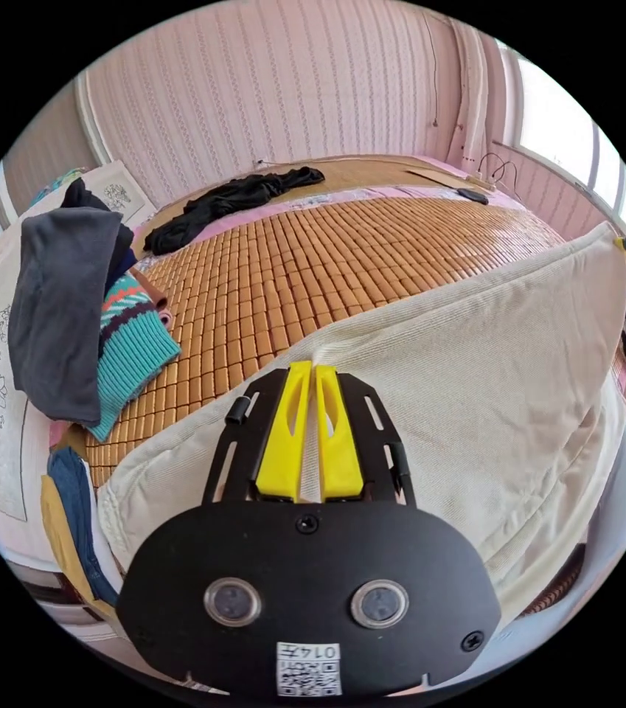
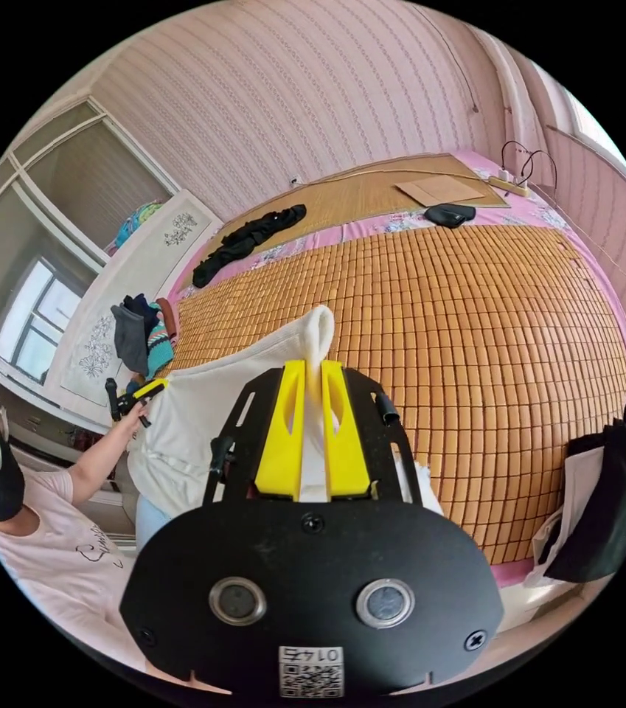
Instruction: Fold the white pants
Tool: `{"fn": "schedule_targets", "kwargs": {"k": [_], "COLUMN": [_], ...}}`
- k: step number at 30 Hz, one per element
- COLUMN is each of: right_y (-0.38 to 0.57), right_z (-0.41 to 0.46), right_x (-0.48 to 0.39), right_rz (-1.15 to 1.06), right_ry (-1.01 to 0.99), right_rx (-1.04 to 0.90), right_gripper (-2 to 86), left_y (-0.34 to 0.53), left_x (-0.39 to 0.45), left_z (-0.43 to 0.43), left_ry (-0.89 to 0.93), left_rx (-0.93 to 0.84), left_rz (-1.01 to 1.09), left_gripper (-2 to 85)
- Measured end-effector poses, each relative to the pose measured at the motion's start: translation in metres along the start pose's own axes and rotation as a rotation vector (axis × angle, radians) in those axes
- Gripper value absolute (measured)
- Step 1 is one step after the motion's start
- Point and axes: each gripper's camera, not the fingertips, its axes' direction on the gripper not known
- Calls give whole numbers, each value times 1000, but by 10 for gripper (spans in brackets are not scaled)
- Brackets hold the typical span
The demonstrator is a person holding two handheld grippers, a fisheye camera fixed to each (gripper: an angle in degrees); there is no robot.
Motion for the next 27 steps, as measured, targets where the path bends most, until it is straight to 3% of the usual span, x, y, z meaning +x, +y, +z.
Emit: {"fn": "schedule_targets", "kwargs": {"k": [4, 9, 13, 18, 22, 27], "right_y": [-37, 12, 96, 150, 156, 189], "right_z": [68, 58, 57, 76, 45, -27], "right_x": [43, 35, 46, 69, 65, 67], "right_rz": [141, 10, -2, 48, 29, 68], "right_ry": [26, 141, 242, 218, 198, 137], "right_rx": [-51, -93, -260, -368, -296, -150], "right_gripper": [54, 59, 80, 105, 34, 5], "left_y": [-16, -15, 12, 54, 62, 53], "left_x": [1, 19, 72, 158, 217, 254], "left_z": [44, -1, -52, -59, -41, -19], "left_ry": [-14, -6, 215, 499, 438, 347], "left_rx": [-121, 33, 75, -26, -117, -185], "left_rz": [-73, 71, 328, 429, 570, 709], "left_gripper": [5, 29, 51, 59, 84, 84]}}
